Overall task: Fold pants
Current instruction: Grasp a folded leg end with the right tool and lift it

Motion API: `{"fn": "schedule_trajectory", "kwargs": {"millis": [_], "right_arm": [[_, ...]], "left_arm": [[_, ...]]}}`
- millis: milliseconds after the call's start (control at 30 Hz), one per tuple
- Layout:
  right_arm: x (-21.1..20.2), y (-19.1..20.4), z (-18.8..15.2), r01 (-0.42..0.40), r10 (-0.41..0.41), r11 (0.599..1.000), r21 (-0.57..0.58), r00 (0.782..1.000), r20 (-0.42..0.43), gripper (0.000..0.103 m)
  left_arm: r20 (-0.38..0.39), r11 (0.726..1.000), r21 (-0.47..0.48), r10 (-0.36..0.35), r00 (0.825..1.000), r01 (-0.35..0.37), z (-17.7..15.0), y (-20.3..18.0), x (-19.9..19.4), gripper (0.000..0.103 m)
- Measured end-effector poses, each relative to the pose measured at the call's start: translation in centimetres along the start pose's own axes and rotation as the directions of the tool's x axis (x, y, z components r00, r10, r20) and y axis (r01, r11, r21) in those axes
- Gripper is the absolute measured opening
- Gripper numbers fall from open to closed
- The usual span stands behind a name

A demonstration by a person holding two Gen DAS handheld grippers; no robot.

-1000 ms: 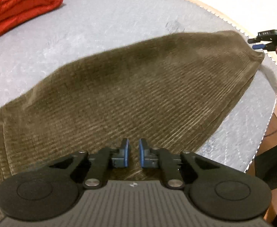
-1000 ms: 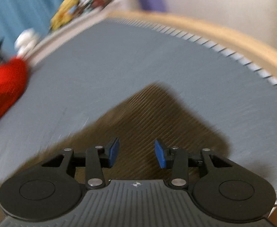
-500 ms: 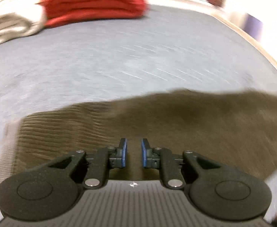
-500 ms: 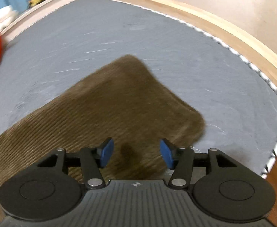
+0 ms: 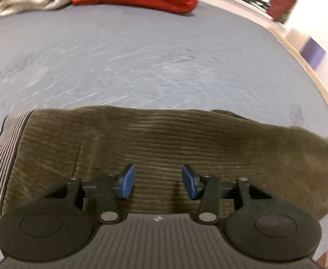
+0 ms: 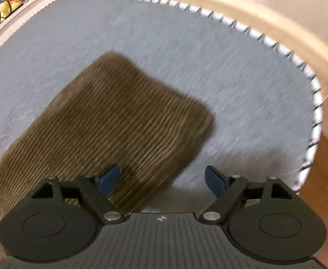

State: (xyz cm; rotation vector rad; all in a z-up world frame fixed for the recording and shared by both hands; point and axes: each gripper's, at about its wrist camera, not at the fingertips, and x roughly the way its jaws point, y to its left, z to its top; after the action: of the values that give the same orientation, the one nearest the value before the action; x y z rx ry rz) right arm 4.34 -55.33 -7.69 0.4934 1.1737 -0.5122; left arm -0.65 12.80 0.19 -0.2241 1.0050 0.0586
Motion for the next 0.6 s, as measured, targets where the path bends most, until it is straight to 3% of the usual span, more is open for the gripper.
{"fn": "schedule_trajectory", "kwargs": {"millis": [100, 200, 233, 300, 367, 500, 600], "right_arm": [[0.6, 0.4, -0.6, -0.021, 0.021, 1.0, -0.003, 1.0, 0.015, 0.092], [0.9, 1.2, -0.7, 0.0, 0.001, 0.999, -0.033, 0.999, 0.034, 0.088], [0.9, 1.7, -0.8, 0.015, -0.013, 0.998, -0.056, 0.999, 0.043, 0.083], [0.6, 2.3, -0.9, 0.008, -0.002, 0.997, -0.082, 0.997, 0.075, 0.048], [0.0, 2.4, -0.9, -0.039, 0.045, 0.996, -0.074, 0.996, 0.081, 0.021], [-1.5, 2.7, -0.1, -0.114, 0.122, 0.991, -0.075, 0.985, 0.121, 0.013], [-4.1, 4.4, -0.3, -0.136, 0.166, 0.979, -0.154, 0.965, 0.203, 0.013]], "left_arm": [[0.013, 0.998, 0.061, 0.013, 1.0, -0.014, -0.4, -1.4, 0.0, 0.057], [0.009, 0.998, 0.064, 0.017, 1.0, -0.018, -1.0, -1.9, 0.5, 0.057], [0.007, 0.998, 0.059, 0.017, 1.0, -0.018, -1.0, -1.8, 0.6, 0.057], [0.007, 0.998, 0.053, 0.022, 1.0, -0.023, -0.8, -1.5, 0.7, 0.057], [0.009, 0.999, 0.048, 0.021, 1.0, -0.021, -0.6, -1.2, 0.6, 0.057], [0.011, 0.998, 0.054, 0.014, 1.0, -0.014, -0.5, -1.4, 0.5, 0.058], [0.016, 0.998, 0.058, 0.013, 1.0, -0.013, -0.4, -1.5, 0.4, 0.058]]}}
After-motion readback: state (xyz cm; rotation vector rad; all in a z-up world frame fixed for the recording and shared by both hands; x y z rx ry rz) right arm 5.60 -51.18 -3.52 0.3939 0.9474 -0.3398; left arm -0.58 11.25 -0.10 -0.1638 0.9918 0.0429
